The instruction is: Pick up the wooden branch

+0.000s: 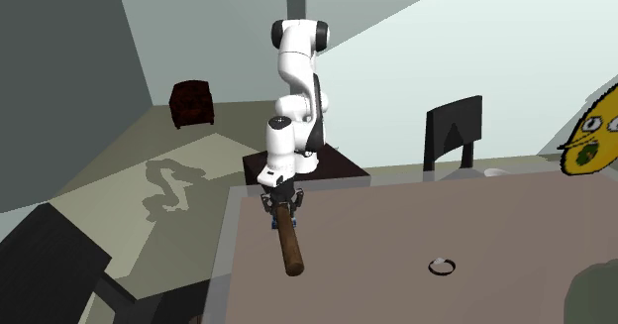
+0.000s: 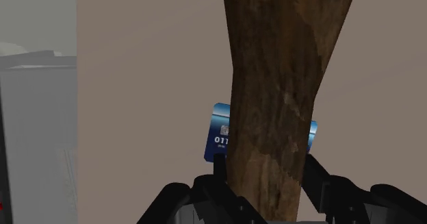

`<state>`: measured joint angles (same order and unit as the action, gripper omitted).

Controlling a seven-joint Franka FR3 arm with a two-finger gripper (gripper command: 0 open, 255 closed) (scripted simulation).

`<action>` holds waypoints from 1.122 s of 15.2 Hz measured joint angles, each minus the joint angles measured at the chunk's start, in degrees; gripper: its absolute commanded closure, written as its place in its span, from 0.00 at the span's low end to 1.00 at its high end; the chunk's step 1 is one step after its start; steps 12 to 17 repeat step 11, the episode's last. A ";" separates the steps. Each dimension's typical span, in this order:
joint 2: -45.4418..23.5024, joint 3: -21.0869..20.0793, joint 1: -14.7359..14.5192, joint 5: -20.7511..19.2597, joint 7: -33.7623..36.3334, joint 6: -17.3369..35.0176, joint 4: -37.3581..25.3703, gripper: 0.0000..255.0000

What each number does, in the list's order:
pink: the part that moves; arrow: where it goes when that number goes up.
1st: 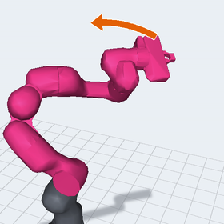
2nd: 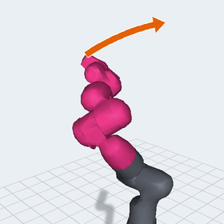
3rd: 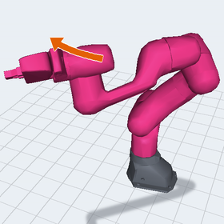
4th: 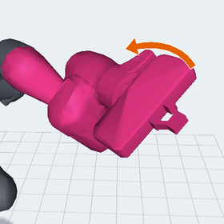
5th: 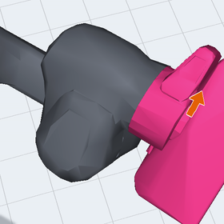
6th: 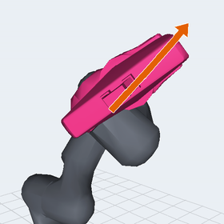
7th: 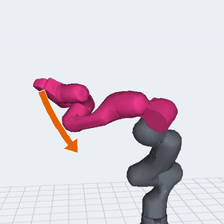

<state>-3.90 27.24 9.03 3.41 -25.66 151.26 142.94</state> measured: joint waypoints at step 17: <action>7.58 0.42 0.03 -6.40 4.60 -8.65 -1.94 1.00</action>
